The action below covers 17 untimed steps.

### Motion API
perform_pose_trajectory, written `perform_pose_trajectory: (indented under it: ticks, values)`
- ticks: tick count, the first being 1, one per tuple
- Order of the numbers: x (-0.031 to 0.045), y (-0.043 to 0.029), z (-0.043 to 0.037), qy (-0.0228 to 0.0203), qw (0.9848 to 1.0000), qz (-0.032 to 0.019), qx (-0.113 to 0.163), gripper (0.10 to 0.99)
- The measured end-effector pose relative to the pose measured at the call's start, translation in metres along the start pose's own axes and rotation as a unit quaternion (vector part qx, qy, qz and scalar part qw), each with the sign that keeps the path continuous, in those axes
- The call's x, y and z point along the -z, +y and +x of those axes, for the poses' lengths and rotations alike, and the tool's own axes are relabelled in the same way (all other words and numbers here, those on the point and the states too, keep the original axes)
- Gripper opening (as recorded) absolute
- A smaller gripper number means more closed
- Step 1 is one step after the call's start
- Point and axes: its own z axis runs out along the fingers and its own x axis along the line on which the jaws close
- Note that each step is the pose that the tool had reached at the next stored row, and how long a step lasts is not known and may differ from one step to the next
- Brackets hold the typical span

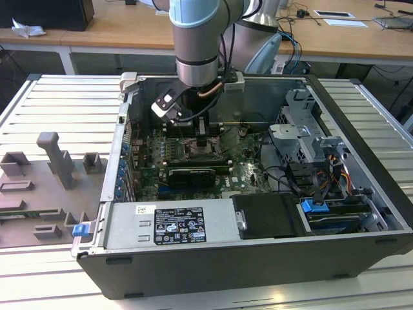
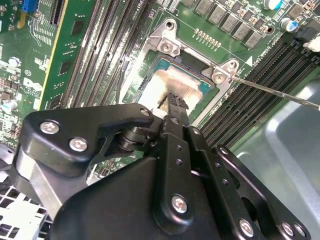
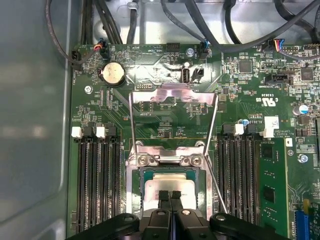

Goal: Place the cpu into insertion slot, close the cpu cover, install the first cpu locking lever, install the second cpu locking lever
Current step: 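Place the cpu into insertion slot, then close the cpu cover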

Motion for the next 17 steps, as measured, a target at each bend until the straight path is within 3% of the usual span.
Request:
perform_pose_trajectory:
  ticks: [6, 13, 17]
  values:
    - [0.0028, 0.0009, 0.0001, -0.0002, 1.0000, 0.0007, -0.002, 0.106]
    - [0.0026, 0.0109, 0.0000, 0.0005, 0.9997, 0.0237, -0.002, 0.106]
    - [0.0063, 0.0113, 0.0001, 0.0027, 0.9997, 0.0241, -0.003, 0.106]
